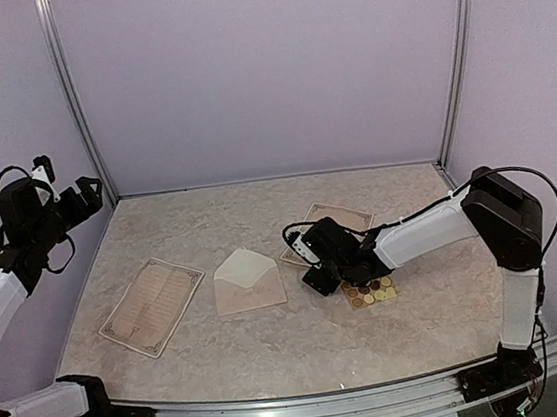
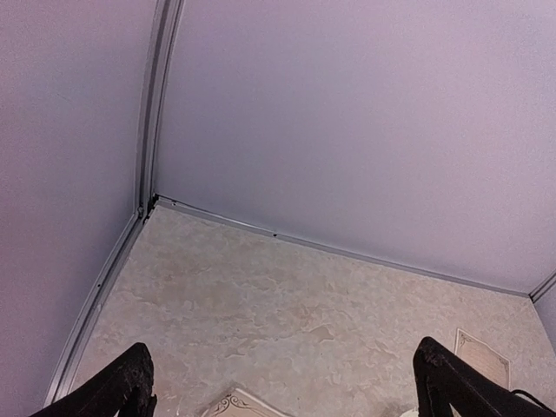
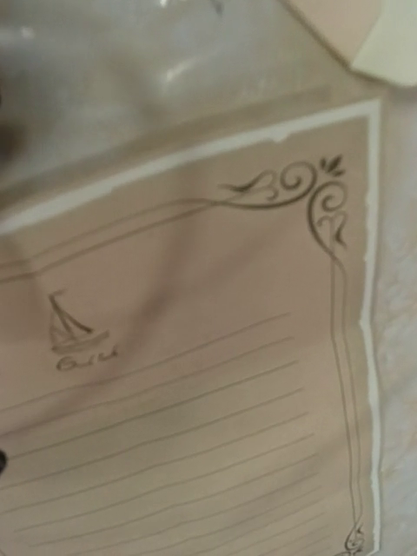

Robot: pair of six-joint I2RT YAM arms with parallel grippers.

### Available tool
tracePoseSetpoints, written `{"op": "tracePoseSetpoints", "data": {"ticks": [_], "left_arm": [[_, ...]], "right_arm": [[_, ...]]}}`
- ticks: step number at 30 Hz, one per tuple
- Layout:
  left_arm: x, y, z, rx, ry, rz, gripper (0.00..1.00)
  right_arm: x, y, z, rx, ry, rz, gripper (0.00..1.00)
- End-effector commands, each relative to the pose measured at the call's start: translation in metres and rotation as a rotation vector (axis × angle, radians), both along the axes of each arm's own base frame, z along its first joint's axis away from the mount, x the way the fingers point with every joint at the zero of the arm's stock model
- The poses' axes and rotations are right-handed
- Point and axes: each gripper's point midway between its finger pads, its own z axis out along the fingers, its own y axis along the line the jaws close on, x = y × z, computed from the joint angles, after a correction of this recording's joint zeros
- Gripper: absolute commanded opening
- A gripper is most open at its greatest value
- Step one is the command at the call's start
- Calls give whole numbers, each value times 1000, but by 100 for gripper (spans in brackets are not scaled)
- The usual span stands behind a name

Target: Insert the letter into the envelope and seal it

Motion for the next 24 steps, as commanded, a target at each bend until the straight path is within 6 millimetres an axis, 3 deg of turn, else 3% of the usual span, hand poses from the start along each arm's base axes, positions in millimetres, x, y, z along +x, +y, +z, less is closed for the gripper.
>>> {"op": "tracePoseSetpoints", "data": {"ticks": [1, 8, 13, 19, 24], "left_arm": [[2, 6, 1, -24, -18, 0, 99], [4, 7, -2, -42, -11, -4, 99], [5, 6, -3, -46, -9, -6, 99], [5, 6, -5, -48, -8, -10, 99], [4, -5, -5, -38, -13, -50, 99]], "right_arm": [[15, 4, -1, -55, -78, -6, 80], [26, 1, -16, -129, -126, -18, 70], [33, -2, -13, -147, -190, -37, 47], [42, -2, 20, -106, -276, -81, 0], [37, 8, 64, 47, -253, -82, 0]]}}
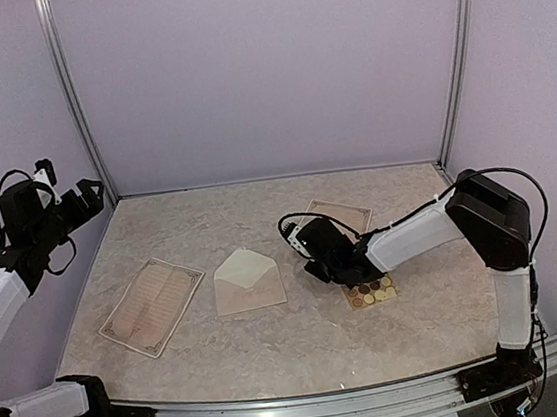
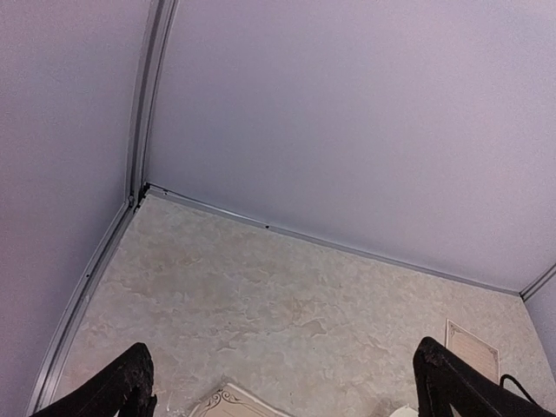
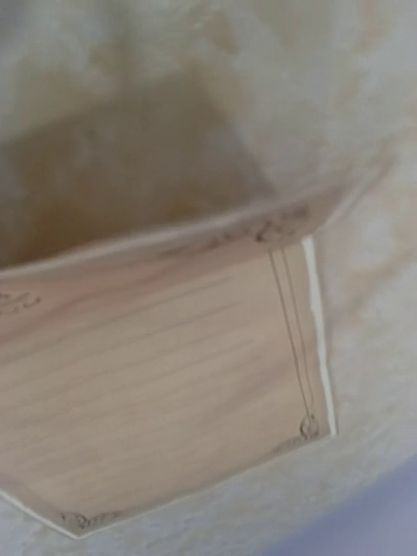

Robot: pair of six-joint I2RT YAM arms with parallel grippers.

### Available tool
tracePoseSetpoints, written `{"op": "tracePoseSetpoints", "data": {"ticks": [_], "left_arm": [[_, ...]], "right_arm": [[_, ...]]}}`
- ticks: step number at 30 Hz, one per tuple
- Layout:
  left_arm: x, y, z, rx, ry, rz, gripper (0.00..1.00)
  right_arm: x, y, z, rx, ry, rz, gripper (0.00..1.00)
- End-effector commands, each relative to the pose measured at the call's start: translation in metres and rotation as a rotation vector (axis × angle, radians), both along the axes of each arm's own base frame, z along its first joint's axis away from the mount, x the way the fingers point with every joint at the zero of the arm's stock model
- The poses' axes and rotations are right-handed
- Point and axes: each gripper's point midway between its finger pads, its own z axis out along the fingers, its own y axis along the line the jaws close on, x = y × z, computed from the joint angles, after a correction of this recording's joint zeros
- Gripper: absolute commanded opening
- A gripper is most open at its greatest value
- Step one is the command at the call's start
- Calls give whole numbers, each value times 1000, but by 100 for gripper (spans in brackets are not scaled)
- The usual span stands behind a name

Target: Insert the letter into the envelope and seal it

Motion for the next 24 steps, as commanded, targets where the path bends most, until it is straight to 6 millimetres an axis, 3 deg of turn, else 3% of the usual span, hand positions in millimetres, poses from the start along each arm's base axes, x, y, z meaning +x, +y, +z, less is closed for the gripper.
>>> {"op": "tracePoseSetpoints", "data": {"ticks": [1, 6, 8, 16, 21, 24], "left_arm": [[-1, -15, 4, 8, -28, -52, 99], [-14, -72, 2, -96, -20, -202, 99], [-27, -103, -3, -198, -22, -292, 99], [-92, -230, 9, -487, -2, -660, 99], [-120, -279, 9, -568, 59, -839, 99], [-131, -297, 9, -602, 81, -921, 99]], "right_arm": [[-5, 15, 74, 220, -23, 9, 0], [-31, 30, 130, 492, 101, 89, 0], [-44, 35, 149, 606, 176, 129, 0], [-99, 59, 217, 971, 354, 375, 0], [-138, 75, 250, 1102, 449, 607, 0], [-157, 78, 263, 1137, 494, 713, 0]]}}
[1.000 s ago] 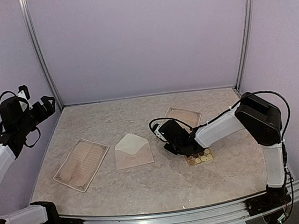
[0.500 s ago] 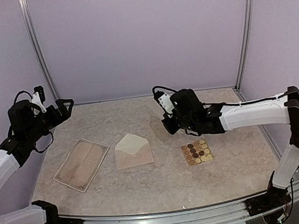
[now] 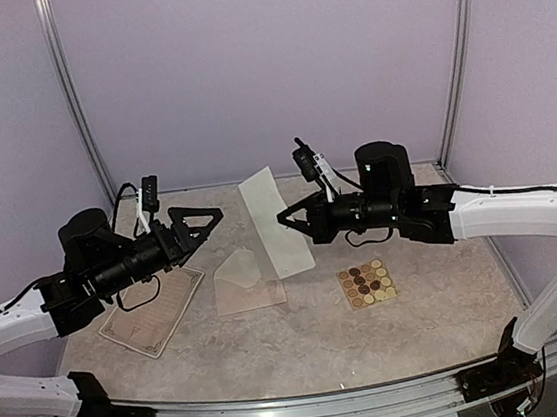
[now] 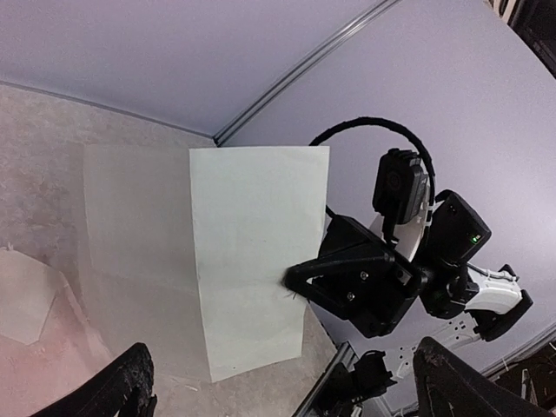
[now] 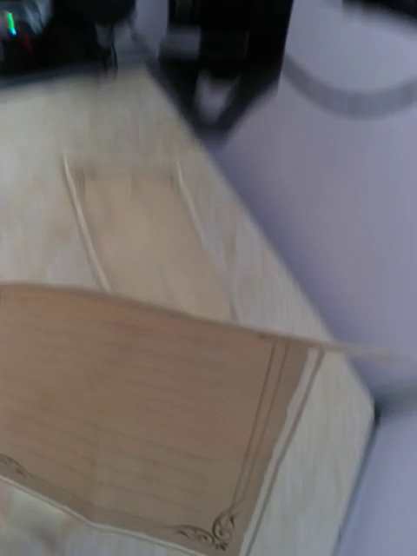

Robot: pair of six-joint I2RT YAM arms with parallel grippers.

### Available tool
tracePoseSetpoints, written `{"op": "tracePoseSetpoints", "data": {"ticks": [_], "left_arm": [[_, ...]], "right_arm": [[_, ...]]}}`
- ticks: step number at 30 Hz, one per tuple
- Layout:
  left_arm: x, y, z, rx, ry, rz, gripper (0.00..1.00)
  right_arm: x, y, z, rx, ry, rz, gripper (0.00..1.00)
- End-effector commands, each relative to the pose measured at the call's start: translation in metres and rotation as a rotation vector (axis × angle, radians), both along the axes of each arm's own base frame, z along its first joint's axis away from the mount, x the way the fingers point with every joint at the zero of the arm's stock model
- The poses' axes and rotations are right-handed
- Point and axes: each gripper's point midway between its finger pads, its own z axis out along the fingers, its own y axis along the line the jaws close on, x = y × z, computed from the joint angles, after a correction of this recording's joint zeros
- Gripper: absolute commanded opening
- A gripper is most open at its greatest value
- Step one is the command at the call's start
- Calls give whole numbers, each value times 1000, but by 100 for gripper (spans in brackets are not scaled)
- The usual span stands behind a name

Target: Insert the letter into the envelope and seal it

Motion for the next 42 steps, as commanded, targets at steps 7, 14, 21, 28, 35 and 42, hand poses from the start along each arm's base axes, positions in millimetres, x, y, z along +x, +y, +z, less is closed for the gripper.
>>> {"op": "tracePoseSetpoints", "data": {"ticks": [7, 14, 21, 28, 35, 42], "left_arm": [[-21, -43, 11, -93, 28, -176, 99], [-26, -52, 8, -87, 40, -218, 97], [-32, -63, 10, -101, 27, -284, 91], [-39, -70, 17, -131, -3, -337, 78], [-41, -71, 19, -142, -10, -346, 58], [-40, -71, 17, -140, -8, -338, 32]], "right_arm": [[-60, 7, 54, 203, 4, 314, 0], [-69, 6, 58, 211, -1, 351, 0], [-80, 10, 62, 223, -6, 398, 0], [-80, 10, 59, 215, 2, 392, 0], [-78, 10, 56, 209, 10, 374, 0], [-73, 9, 49, 193, 23, 339, 0]]}}
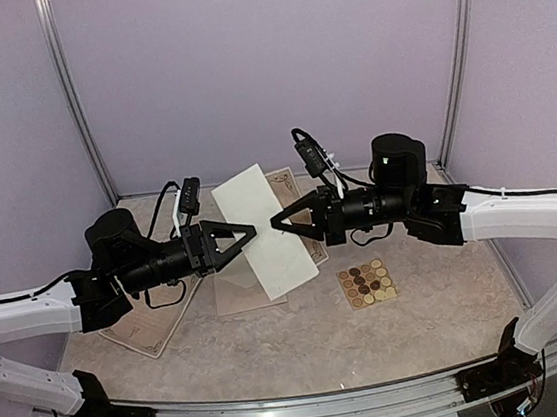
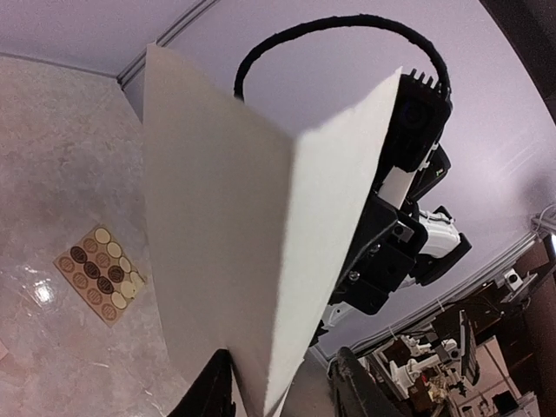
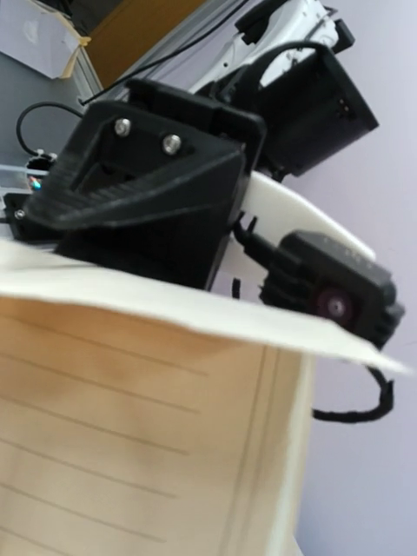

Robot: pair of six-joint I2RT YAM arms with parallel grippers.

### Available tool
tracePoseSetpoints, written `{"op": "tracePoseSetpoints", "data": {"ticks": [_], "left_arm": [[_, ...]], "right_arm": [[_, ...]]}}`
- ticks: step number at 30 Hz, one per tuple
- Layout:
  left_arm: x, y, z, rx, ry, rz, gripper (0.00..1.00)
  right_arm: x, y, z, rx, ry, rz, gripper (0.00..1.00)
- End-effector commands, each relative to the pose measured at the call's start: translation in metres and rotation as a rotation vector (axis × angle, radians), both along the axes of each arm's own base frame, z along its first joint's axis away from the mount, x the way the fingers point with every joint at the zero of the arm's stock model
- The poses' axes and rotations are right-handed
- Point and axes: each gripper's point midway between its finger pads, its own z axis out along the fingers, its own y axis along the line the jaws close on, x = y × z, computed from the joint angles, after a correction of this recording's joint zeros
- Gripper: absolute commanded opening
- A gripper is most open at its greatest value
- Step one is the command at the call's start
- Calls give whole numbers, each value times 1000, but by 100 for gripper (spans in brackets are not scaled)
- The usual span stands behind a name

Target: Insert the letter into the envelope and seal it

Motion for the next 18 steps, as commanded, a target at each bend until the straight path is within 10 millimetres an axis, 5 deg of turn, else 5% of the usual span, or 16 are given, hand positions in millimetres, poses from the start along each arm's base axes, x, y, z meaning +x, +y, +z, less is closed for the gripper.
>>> {"op": "tracePoseSetpoints", "data": {"ticks": [1, 6, 8, 14, 18], "left_arm": [[-2, -3, 16, -35, -35, -11, 28], [0, -4, 10, -15, -28, -8, 1], [2, -3, 7, 2, -27, 6, 0], [6, 2, 0, 63, -67, 47, 0], [3, 5, 2, 93, -125, 45, 0]], "right_arm": [[-3, -3, 3, 5, 1, -15, 0], [1, -5, 1, -9, 8, -47, 0], [3, -8, 4, -8, 7, -71, 2], [14, -31, 14, -4, -10, -203, 51], [40, -70, 11, -4, 38, -380, 66]]}}
